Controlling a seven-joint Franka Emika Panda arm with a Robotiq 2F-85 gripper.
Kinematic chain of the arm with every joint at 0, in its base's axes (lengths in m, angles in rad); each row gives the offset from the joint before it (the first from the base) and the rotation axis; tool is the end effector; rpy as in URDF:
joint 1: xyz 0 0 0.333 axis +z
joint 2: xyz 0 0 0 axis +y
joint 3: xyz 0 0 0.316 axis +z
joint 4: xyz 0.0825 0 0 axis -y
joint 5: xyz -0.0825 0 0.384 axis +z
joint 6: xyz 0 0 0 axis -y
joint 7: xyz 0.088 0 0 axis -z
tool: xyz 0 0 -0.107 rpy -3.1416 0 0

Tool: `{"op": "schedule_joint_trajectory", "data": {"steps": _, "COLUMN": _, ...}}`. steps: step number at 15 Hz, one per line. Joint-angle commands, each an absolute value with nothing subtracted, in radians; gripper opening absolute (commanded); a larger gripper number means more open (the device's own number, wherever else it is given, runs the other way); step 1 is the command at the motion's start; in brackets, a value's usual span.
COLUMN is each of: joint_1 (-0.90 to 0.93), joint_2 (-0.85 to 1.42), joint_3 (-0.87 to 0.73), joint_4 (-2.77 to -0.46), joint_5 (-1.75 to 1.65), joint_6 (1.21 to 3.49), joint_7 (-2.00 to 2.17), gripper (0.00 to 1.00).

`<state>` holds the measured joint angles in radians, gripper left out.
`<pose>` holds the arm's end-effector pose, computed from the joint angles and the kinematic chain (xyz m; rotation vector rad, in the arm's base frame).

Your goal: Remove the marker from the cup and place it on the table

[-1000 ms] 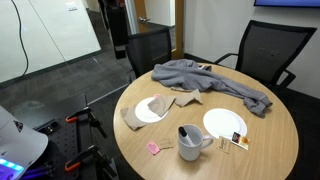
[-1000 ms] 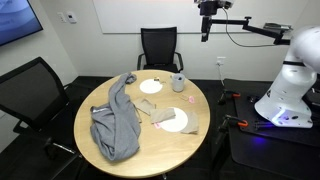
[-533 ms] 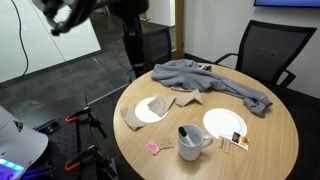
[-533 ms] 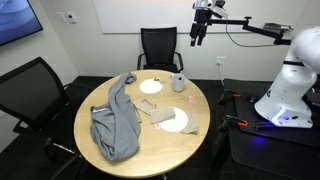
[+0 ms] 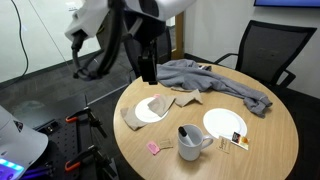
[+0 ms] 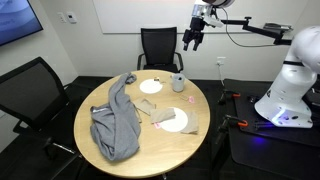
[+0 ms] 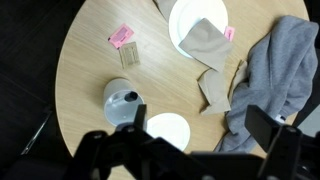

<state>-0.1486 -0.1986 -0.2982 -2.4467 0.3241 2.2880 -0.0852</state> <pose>0.4205 -0.1934 0.3766 -2.7359 0.7986 -0.1485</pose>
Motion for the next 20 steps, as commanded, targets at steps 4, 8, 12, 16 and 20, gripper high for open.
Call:
{"op": "schedule_joint_trajectory", "data": {"steps": 4, "joint_1": -0.173, "joint_2": -0.120, "joint_3": -0.281, "joint_4": -2.458, "joint_5": 0.417, "joint_6": 2.407, "joint_7": -0.039, "gripper": 1.00}}
{"op": "schedule_joint_trajectory", "data": {"steps": 8, "joint_1": -0.179, "joint_2": -0.085, "joint_3": -0.277, "joint_4": -2.466, "joint_5": 0.451, "joint_6": 2.456, "joint_7": -0.019, "gripper": 1.00}}
{"op": "schedule_joint_trajectory", "data": {"steps": 12, "joint_1": -0.180, "joint_2": -0.068, "joint_3": -0.277, "joint_4": -2.475, "joint_5": 0.494, "joint_6": 2.491, "joint_7": -0.036, "gripper": 1.00}}
{"op": "schedule_joint_trajectory", "data": {"steps": 16, "joint_1": -0.182, "joint_2": -0.054, "joint_3": -0.276, "joint_4": -2.475, "joint_5": 0.515, "joint_6": 2.509, "joint_7": -0.029, "gripper": 1.00}}
{"op": "schedule_joint_trajectory", "data": {"steps": 20, "joint_1": -0.201, "joint_2": -0.010, "joint_3": -0.281, "joint_4": -2.457, "joint_5": 0.459, "joint_6": 2.503, "joint_7": 0.049, "gripper": 1.00}}
